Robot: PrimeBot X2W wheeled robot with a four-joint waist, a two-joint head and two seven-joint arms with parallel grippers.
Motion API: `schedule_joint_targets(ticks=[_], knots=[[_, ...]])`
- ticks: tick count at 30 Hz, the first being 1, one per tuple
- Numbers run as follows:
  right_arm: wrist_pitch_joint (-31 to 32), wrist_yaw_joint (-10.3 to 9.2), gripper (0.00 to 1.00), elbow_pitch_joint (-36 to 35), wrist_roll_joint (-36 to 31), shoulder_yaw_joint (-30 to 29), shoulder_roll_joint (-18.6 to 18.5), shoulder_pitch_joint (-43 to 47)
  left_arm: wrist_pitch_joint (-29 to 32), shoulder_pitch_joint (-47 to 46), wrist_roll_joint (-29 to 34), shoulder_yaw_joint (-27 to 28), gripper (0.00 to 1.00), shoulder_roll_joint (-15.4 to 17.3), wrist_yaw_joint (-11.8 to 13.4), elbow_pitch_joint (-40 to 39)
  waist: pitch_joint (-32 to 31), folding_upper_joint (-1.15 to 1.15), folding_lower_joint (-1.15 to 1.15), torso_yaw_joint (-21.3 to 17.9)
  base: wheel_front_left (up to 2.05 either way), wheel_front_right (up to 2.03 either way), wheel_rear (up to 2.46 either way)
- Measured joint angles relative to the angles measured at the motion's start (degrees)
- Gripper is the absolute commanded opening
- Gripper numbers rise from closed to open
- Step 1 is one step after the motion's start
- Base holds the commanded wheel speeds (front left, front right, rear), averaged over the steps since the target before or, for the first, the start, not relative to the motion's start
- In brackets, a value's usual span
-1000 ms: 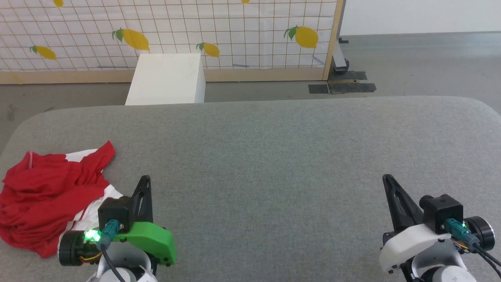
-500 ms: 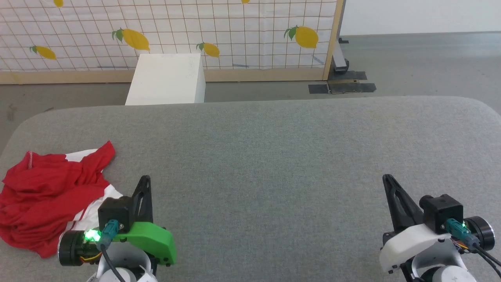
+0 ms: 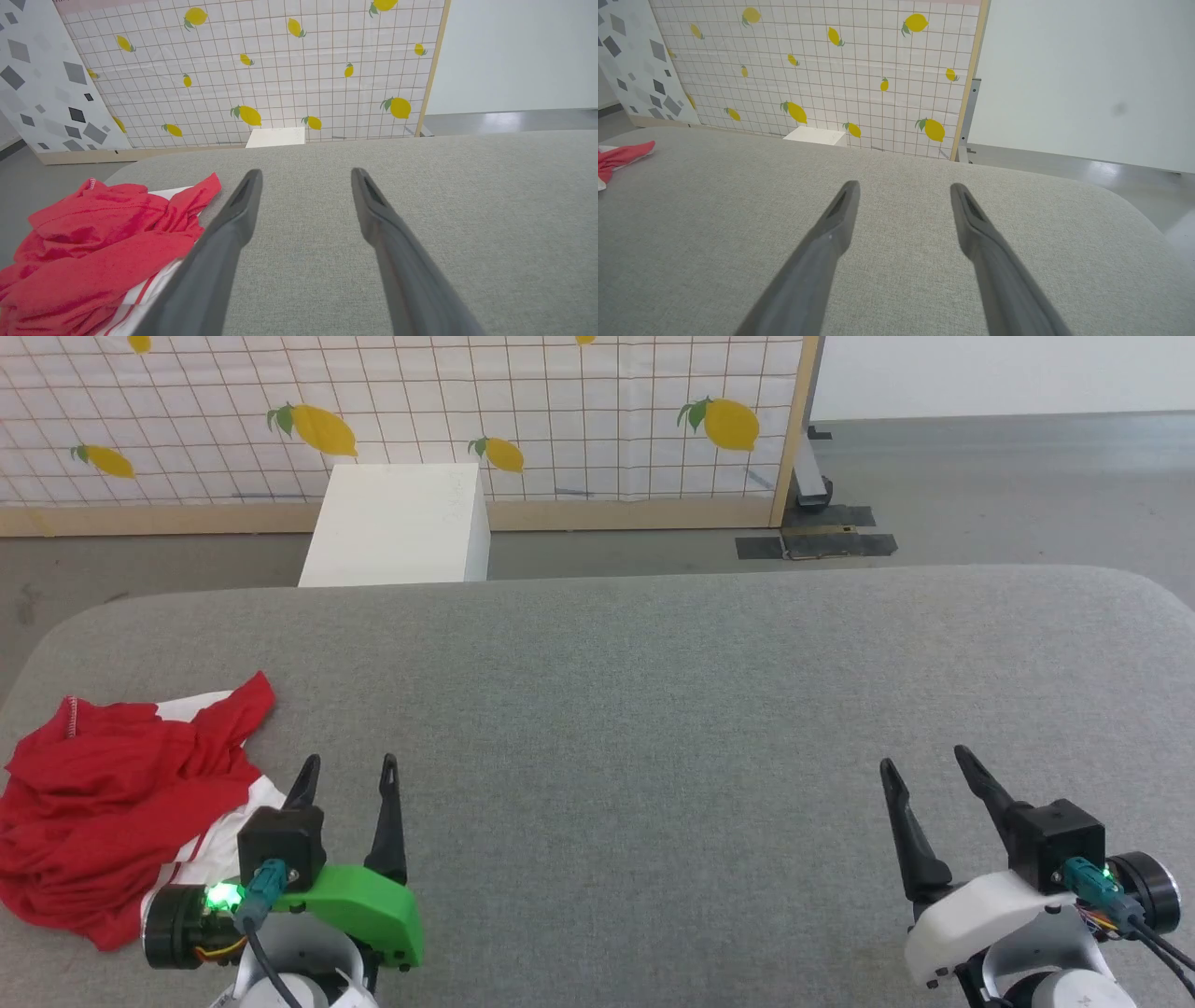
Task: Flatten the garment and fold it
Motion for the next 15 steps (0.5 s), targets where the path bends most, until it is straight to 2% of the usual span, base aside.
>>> schedule_joint_targets(ticks=[15], knots=[[-1.2,0.0,1.0,0.7,0.1,-0.1,0.0,0.0,-1.5,-0.1,-1.1,-0.8,1.0,0.0,1.1,1.6,-0.1,0.0,0.0,2.0,0.0,0.0,0.0]])
